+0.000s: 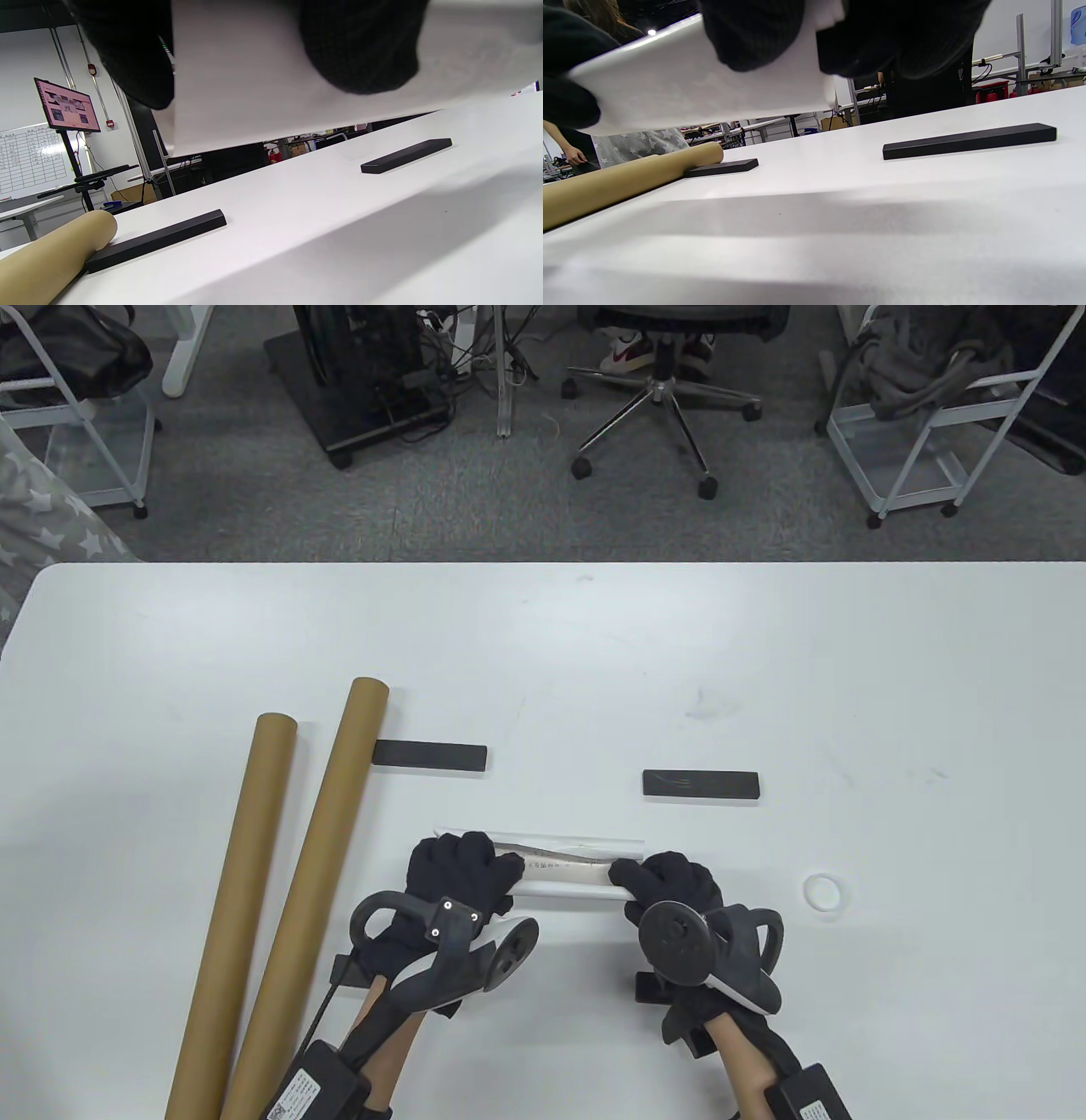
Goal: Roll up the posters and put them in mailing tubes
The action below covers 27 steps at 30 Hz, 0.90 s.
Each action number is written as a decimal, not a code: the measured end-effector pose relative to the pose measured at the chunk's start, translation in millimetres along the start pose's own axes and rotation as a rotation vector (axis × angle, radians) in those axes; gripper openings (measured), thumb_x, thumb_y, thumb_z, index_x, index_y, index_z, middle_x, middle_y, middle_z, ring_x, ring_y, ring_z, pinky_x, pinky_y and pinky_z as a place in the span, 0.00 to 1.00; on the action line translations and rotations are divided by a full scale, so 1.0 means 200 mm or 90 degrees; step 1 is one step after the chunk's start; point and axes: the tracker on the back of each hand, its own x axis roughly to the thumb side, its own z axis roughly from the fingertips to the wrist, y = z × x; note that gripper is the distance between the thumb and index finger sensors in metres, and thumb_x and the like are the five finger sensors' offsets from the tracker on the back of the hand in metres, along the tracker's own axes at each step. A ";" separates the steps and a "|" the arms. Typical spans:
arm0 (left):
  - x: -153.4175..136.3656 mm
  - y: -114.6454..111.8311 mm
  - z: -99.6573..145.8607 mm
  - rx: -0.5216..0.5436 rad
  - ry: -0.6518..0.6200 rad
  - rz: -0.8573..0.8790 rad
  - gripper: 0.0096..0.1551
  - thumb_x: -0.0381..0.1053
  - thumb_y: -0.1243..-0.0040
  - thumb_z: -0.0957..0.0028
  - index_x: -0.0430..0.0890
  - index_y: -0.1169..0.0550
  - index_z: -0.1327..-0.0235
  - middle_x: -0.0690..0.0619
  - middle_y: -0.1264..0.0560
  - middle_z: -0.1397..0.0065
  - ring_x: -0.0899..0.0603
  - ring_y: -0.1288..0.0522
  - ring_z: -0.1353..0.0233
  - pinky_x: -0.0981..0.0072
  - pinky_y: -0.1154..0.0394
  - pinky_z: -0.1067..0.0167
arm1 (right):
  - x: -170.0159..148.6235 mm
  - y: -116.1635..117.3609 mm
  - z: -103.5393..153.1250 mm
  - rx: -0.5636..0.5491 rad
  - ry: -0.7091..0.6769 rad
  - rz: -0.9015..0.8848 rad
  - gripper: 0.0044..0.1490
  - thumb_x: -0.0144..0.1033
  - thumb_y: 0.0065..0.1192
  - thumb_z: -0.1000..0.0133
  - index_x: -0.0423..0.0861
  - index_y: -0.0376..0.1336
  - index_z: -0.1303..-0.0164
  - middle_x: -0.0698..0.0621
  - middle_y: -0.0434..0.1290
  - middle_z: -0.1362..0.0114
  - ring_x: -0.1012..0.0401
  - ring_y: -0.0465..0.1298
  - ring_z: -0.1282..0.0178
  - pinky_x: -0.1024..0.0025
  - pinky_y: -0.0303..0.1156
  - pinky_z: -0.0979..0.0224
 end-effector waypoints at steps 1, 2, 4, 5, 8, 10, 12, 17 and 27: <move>0.00 0.00 0.00 -0.004 -0.002 0.001 0.28 0.59 0.38 0.51 0.62 0.22 0.34 0.57 0.24 0.32 0.46 0.21 0.34 0.44 0.23 0.27 | -0.01 0.00 0.00 -0.008 -0.007 0.000 0.32 0.34 0.59 0.46 0.47 0.63 0.28 0.45 0.69 0.32 0.47 0.74 0.38 0.36 0.66 0.26; -0.01 0.00 0.00 -0.004 -0.005 0.004 0.30 0.59 0.38 0.51 0.61 0.22 0.33 0.58 0.23 0.32 0.47 0.20 0.35 0.45 0.23 0.27 | -0.01 -0.01 0.01 -0.026 -0.008 0.001 0.32 0.35 0.60 0.47 0.48 0.64 0.29 0.46 0.71 0.33 0.48 0.76 0.39 0.37 0.68 0.26; -0.02 0.00 0.01 0.003 -0.006 0.019 0.31 0.60 0.39 0.52 0.59 0.22 0.32 0.59 0.21 0.33 0.48 0.18 0.36 0.46 0.22 0.27 | -0.02 -0.02 0.01 -0.032 -0.005 0.010 0.33 0.36 0.60 0.47 0.48 0.63 0.28 0.48 0.73 0.34 0.49 0.78 0.40 0.38 0.69 0.26; -0.03 0.00 0.01 0.012 -0.002 0.029 0.32 0.60 0.39 0.52 0.59 0.23 0.31 0.59 0.21 0.33 0.48 0.17 0.36 0.46 0.22 0.28 | -0.03 -0.02 0.01 -0.038 -0.002 0.008 0.34 0.36 0.60 0.47 0.48 0.63 0.28 0.49 0.74 0.34 0.50 0.79 0.40 0.39 0.69 0.26; -0.03 0.00 0.00 0.005 -0.002 0.051 0.31 0.59 0.46 0.48 0.57 0.24 0.29 0.58 0.21 0.31 0.47 0.18 0.35 0.46 0.23 0.27 | -0.04 -0.01 0.01 -0.025 -0.006 -0.016 0.33 0.34 0.53 0.44 0.45 0.60 0.25 0.45 0.73 0.31 0.47 0.78 0.39 0.36 0.69 0.27; -0.02 -0.01 0.00 -0.006 -0.008 0.071 0.30 0.55 0.53 0.44 0.55 0.26 0.27 0.55 0.22 0.30 0.45 0.19 0.33 0.43 0.24 0.26 | -0.03 -0.01 0.01 -0.019 -0.005 -0.026 0.34 0.31 0.49 0.42 0.42 0.57 0.23 0.41 0.69 0.30 0.44 0.75 0.39 0.32 0.66 0.28; -0.02 -0.02 0.00 -0.016 -0.010 0.080 0.30 0.54 0.55 0.43 0.55 0.27 0.26 0.54 0.23 0.30 0.43 0.20 0.34 0.41 0.25 0.26 | -0.03 -0.01 0.01 -0.004 -0.014 -0.031 0.34 0.30 0.47 0.41 0.40 0.55 0.22 0.39 0.67 0.30 0.43 0.72 0.40 0.31 0.64 0.27; -0.04 -0.01 0.00 -0.011 -0.015 0.088 0.31 0.56 0.55 0.44 0.55 0.28 0.26 0.53 0.24 0.30 0.44 0.21 0.35 0.42 0.26 0.26 | -0.01 0.00 0.00 0.009 -0.018 0.004 0.38 0.39 0.55 0.42 0.41 0.52 0.21 0.41 0.65 0.31 0.46 0.71 0.42 0.32 0.64 0.27; -0.02 -0.01 0.01 0.005 -0.018 0.045 0.29 0.52 0.37 0.48 0.59 0.29 0.31 0.59 0.23 0.34 0.49 0.19 0.37 0.46 0.23 0.27 | -0.01 -0.02 0.02 -0.061 -0.011 -0.005 0.30 0.33 0.58 0.45 0.51 0.62 0.30 0.43 0.67 0.29 0.45 0.72 0.38 0.34 0.65 0.26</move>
